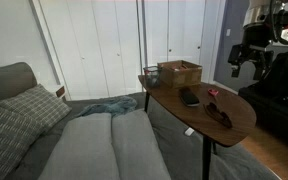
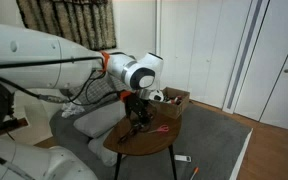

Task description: Put the pair of glasses in the basket

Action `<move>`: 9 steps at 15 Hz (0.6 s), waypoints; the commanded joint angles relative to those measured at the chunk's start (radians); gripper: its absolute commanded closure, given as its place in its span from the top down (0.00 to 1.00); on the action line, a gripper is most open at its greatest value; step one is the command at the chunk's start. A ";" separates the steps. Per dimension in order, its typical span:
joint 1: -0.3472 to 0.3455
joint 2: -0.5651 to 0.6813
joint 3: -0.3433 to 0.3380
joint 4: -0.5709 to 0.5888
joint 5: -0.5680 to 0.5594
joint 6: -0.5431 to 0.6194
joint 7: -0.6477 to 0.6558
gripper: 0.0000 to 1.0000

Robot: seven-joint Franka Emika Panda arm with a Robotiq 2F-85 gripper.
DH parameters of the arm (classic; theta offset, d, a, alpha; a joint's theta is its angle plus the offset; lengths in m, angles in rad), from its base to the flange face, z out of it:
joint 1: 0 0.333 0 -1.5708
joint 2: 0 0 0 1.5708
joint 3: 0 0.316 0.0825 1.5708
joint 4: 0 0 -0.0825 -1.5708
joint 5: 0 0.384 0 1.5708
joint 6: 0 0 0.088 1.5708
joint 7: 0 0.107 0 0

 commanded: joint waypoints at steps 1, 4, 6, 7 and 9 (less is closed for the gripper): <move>-0.021 0.002 0.018 0.002 0.008 -0.003 -0.009 1.00; -0.021 0.002 0.018 0.002 0.008 -0.003 -0.009 1.00; -0.022 0.004 0.049 -0.021 0.005 0.066 0.037 1.00; -0.024 0.010 0.081 -0.037 -0.021 0.121 0.066 1.00; -0.011 0.031 0.138 -0.076 -0.048 0.230 0.118 1.00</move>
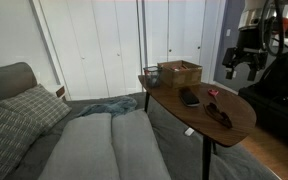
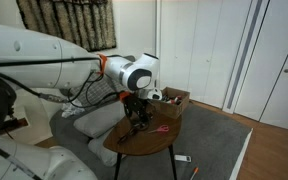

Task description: Put the pair of glasses in the basket

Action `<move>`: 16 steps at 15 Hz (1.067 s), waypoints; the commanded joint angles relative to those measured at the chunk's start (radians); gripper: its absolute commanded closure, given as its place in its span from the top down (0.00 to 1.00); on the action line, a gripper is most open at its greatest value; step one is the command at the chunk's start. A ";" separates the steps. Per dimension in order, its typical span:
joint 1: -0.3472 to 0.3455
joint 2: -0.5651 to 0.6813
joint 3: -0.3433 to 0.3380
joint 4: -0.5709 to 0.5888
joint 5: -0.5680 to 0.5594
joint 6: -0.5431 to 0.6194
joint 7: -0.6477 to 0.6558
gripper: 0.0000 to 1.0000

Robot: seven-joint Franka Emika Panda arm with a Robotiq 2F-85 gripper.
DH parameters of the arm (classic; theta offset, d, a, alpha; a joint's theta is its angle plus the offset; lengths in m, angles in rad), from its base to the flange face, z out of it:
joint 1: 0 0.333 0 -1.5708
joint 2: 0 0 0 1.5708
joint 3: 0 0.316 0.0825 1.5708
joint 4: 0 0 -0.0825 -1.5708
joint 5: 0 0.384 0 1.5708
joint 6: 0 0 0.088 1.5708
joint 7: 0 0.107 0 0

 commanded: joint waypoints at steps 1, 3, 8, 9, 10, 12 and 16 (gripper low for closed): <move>0.000 0.030 0.115 -0.070 -0.046 0.168 0.102 1.00; 0.016 0.048 0.161 -0.102 -0.052 0.233 0.146 1.00; 0.013 0.106 0.198 -0.135 -0.091 0.261 0.203 0.85; 0.009 0.117 0.196 -0.136 -0.101 0.266 0.212 0.75; 0.009 0.128 0.193 -0.138 -0.105 0.271 0.215 0.71; 0.008 0.154 0.194 -0.140 -0.114 0.286 0.223 0.55; 0.013 0.189 0.194 -0.143 -0.120 0.335 0.223 0.25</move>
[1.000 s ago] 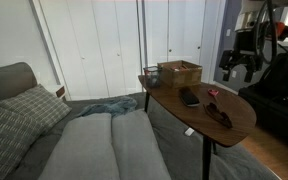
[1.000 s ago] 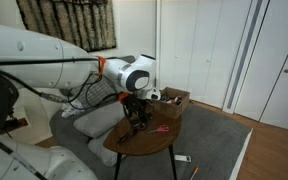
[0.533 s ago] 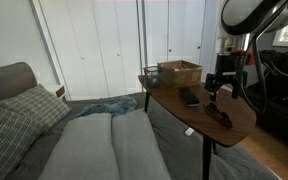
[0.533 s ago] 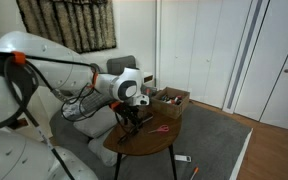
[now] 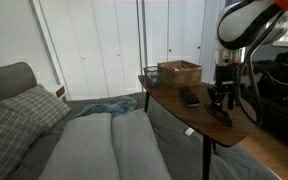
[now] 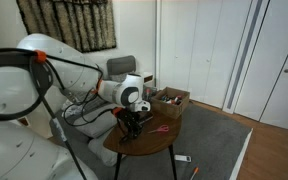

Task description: Put the pair of glasses in the basket

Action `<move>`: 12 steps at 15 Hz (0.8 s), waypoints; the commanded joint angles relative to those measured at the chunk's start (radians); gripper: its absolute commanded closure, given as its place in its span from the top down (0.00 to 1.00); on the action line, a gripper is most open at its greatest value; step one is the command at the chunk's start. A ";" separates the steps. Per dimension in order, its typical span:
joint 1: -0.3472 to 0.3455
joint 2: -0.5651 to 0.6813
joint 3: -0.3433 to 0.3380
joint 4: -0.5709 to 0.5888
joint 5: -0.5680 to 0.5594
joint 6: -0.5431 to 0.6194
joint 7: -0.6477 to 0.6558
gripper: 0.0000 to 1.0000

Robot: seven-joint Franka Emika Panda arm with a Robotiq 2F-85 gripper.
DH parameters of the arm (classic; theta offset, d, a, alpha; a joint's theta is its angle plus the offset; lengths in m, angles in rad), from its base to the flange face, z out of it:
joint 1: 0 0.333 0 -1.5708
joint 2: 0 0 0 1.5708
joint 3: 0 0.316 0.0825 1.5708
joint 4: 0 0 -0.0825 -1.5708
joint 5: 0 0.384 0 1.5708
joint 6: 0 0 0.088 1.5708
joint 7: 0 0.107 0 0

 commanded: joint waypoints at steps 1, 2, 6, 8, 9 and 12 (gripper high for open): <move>0.002 0.032 0.003 -0.001 -0.031 0.052 0.030 0.18; 0.004 0.033 0.002 -0.001 -0.031 0.059 0.028 0.12; 0.008 0.015 0.003 -0.002 -0.039 0.058 0.027 0.00; 0.018 -0.032 -0.004 -0.005 -0.019 0.032 0.012 0.03; 0.024 -0.075 -0.016 -0.007 0.002 0.023 -0.005 0.03; -0.004 -0.193 -0.066 0.003 0.034 0.030 -0.005 0.02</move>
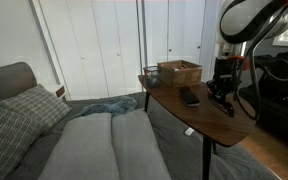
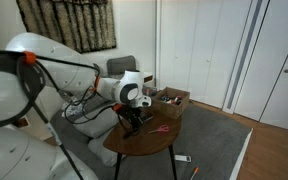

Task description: Put the pair of glasses in the basket

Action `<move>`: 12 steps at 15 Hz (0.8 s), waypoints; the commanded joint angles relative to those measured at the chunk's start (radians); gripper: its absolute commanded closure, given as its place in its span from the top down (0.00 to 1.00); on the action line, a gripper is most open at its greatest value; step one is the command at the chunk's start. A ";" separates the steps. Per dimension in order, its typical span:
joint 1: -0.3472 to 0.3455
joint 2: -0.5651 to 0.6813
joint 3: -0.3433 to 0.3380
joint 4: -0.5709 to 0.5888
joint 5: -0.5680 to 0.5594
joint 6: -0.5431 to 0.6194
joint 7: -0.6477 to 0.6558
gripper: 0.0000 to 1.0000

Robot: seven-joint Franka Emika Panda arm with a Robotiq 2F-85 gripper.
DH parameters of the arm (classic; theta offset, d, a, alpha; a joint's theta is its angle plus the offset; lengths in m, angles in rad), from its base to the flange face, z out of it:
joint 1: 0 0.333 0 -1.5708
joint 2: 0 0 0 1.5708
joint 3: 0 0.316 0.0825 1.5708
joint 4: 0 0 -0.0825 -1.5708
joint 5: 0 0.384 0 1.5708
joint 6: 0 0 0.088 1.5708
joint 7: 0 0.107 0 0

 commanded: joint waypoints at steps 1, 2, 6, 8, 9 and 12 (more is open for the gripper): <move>-0.024 -0.179 -0.073 0.013 0.039 -0.033 -0.011 0.02; -0.036 -0.189 -0.095 0.039 0.045 -0.026 -0.012 0.02; -0.044 -0.180 -0.092 0.046 0.028 -0.014 -0.018 0.10; -0.041 -0.165 -0.082 0.041 0.026 -0.014 -0.016 0.02; -0.050 -0.155 -0.071 0.035 0.028 0.018 0.020 0.02; -0.049 -0.115 0.004 0.129 -0.001 0.174 0.108 0.02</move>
